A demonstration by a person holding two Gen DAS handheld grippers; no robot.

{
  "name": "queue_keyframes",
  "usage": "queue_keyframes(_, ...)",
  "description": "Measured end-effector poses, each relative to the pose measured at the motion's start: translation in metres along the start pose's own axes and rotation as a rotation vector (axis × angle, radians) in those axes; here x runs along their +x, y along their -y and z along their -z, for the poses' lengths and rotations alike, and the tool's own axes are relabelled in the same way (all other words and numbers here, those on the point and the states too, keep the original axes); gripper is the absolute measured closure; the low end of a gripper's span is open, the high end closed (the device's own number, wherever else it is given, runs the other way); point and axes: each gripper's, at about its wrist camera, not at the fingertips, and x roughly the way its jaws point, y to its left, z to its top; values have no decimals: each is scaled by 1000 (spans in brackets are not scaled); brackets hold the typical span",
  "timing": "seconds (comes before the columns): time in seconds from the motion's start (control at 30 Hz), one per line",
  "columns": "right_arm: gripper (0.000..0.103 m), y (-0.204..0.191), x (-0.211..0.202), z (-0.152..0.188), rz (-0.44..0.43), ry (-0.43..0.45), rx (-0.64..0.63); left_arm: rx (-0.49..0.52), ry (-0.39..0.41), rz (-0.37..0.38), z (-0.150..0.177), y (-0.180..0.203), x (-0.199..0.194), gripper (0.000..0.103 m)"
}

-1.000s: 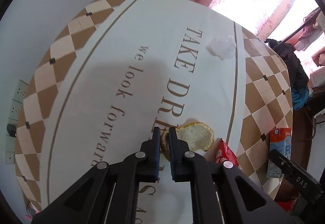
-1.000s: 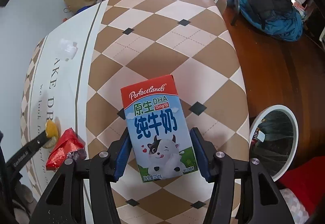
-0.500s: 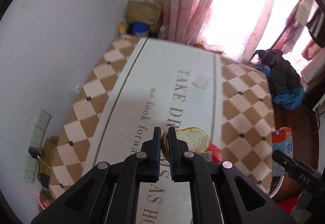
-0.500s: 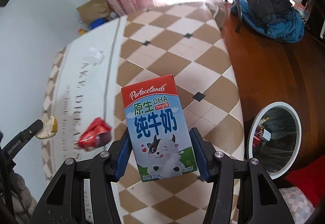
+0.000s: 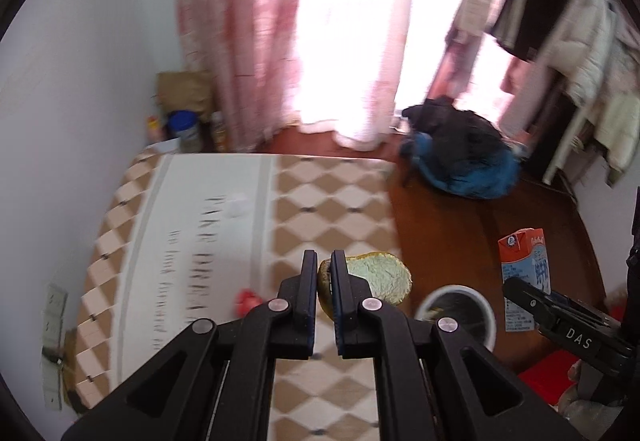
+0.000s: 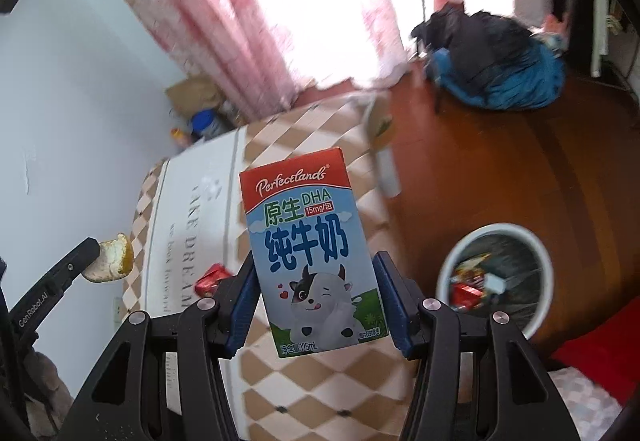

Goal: Collect trash
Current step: 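Carry the bread slice with the left tool while the right tool carries the milk carton to the bin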

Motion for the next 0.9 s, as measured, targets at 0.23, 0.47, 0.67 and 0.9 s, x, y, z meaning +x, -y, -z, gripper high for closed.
queue_keyframes(0.23,45,102,-56,7,70,52,103,111,-41,105,10,99,21,99)
queue_keyframes(0.47,45,208,-67,35,134,30,232,215,-140,189,33,194,67,99)
queue_keyframes(0.67,45,280,-34,59,136,-49,318,274,-312,234,62,244,136,99)
queue_keyframes(0.9,45,338,39,89,120,-185,396,272,-545,248,95,264,226,97)
